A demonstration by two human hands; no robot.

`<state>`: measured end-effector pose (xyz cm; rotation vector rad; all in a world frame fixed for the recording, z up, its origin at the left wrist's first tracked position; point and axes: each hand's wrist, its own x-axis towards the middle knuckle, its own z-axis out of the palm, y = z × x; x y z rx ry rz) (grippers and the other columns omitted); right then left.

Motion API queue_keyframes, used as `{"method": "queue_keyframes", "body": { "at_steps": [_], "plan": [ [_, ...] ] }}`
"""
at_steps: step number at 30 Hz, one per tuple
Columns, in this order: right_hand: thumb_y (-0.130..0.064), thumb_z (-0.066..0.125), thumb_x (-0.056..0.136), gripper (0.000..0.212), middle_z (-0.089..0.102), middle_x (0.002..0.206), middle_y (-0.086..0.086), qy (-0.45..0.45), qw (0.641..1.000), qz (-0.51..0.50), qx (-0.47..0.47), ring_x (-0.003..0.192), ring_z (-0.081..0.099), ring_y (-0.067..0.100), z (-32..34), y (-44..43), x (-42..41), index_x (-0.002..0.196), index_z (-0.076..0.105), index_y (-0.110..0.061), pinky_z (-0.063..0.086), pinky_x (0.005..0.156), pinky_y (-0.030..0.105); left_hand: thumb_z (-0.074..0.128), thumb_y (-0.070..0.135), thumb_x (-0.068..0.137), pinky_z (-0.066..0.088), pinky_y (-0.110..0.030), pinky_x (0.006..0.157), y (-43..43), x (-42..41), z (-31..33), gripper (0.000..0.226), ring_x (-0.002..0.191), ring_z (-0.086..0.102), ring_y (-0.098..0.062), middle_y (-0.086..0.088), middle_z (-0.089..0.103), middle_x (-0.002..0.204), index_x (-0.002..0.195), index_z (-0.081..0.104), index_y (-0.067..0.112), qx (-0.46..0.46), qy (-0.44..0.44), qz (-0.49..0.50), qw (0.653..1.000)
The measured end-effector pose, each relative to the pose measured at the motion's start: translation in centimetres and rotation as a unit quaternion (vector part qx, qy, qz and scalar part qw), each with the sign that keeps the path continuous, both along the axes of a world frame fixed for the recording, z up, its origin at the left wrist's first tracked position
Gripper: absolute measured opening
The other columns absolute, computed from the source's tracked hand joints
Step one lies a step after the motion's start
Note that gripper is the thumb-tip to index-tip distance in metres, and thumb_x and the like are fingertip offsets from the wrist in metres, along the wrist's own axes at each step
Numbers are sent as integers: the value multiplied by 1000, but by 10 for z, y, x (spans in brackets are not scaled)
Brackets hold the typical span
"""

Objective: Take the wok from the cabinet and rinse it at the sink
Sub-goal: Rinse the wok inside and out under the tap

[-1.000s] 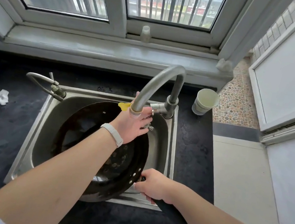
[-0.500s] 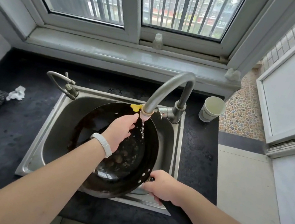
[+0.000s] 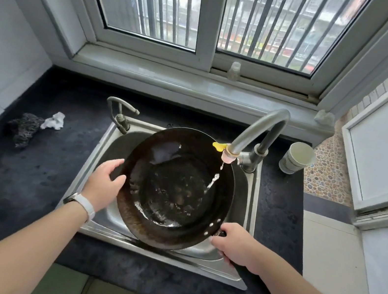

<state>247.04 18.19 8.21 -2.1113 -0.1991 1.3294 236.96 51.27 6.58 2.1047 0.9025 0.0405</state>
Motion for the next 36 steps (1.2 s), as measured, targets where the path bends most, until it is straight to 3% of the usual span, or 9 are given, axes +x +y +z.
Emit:
{"method": "queue_keyframes", "body": {
  "at_steps": [4,7,11,13,16,19,22,30,36],
  "plan": [
    [-21,57,96,12,55,63,6,-36,999,3,-6,41,47,18,7,5,-1,86,62,-15,42,52,36,61,18,96,35,-44,113,19,6,-9,69,136,46,-29,-7,46,151,156,26,22,-136,53,65,987],
    [-23,56,97,11,57,69,9,-70,997,6,-29,51,52,23,8,9,-3,95,64,-16,46,50,34,64,23,92,49,-50,100,32,13,-28,69,116,59,-29,-12,55,142,153,31,30,-218,78,85,969],
    [-25,54,98,14,59,70,2,-130,990,14,-47,53,53,17,11,11,-3,104,66,-19,45,46,28,57,11,98,47,-29,67,21,26,-29,70,92,59,-11,-6,50,142,156,22,26,-320,42,103,941],
    [-28,55,99,16,66,74,0,-180,981,36,-60,57,56,13,13,11,-1,104,67,-18,45,51,25,53,6,99,47,-28,67,21,31,-31,71,93,60,-12,-8,50,141,158,19,27,-340,21,107,934],
    [-30,55,100,17,69,77,1,-215,973,53,-64,59,57,13,15,9,1,99,67,-18,43,54,26,52,6,96,46,-35,81,29,39,-38,71,105,60,-23,-6,60,129,156,23,32,-349,26,105,931],
    [-30,54,101,18,64,71,-6,-239,966,68,-74,57,56,12,14,6,0,84,59,-29,40,50,23,54,6,94,43,-41,89,31,45,-43,62,101,62,-23,-5,65,122,147,35,31,-353,45,99,929],
    [-31,53,101,20,65,73,-4,-284,951,88,-89,62,59,18,9,2,0,83,52,-26,41,53,27,53,6,95,42,-42,93,29,47,-49,42,98,59,-22,-4,63,110,131,44,24,-363,43,110,924],
    [-34,45,104,23,59,78,3,-435,878,171,-105,70,58,28,-7,-14,3,88,49,-17,36,58,36,55,4,93,45,-31,74,25,45,-68,33,87,57,-16,-6,62,101,125,51,12,-359,54,121,924],
    [-34,43,94,24,50,59,2,-539,820,178,-74,42,50,31,-14,-17,5,79,52,-18,25,42,29,52,-1,94,43,-27,73,27,38,-66,22,87,52,-18,-3,55,86,113,54,10,-356,23,131,925]
  ]
}}
